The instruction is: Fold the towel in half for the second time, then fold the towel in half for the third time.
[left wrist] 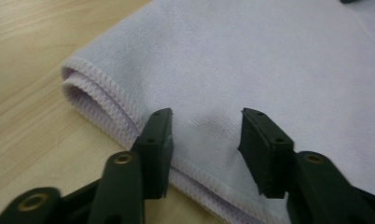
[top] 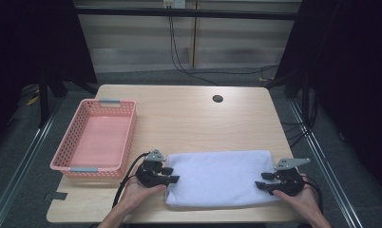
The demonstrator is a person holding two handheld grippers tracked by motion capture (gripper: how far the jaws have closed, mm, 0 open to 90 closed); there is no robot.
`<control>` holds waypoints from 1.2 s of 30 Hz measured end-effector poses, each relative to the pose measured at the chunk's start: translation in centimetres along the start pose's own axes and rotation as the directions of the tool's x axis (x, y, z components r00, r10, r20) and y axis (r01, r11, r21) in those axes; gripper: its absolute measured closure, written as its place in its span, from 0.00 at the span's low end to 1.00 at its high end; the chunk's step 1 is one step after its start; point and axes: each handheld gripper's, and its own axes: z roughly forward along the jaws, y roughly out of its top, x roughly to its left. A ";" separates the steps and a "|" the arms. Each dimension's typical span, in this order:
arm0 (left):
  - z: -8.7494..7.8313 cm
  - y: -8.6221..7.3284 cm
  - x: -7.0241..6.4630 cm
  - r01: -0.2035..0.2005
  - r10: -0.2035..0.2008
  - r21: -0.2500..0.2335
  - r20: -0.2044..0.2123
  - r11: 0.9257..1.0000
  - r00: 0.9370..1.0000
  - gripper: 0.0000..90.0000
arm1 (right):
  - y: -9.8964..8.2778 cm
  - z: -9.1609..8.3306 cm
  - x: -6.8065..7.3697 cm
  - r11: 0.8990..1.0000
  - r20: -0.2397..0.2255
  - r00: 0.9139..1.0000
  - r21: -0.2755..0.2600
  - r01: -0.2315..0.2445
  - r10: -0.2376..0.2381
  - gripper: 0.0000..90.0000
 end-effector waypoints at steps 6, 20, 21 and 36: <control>-1.1 0.8 1.2 0.030 -0.031 -0.010 -0.076 0.999 0.997 0.50 | 0.7 -1.3 2.6 0.995 -0.041 0.999 -0.096 -0.003 -0.001 0.48; 0.7 3.3 4.3 0.073 -0.081 -0.064 -0.119 0.995 0.990 0.43 | 6.2 5.7 13.1 0.986 -0.268 0.949 -0.056 0.154 -0.164 0.37; 0.7 3.3 4.4 0.070 -0.077 -0.059 -0.122 0.996 0.990 0.43 | 6.8 6.6 14.0 0.983 -0.283 0.941 -0.053 0.178 -0.185 0.37; 0.4 2.8 5.3 0.102 -0.112 -0.066 -0.155 0.993 0.982 0.40 | 10.5 13.3 19.5 0.946 -0.318 0.892 -0.060 0.318 -0.320 0.35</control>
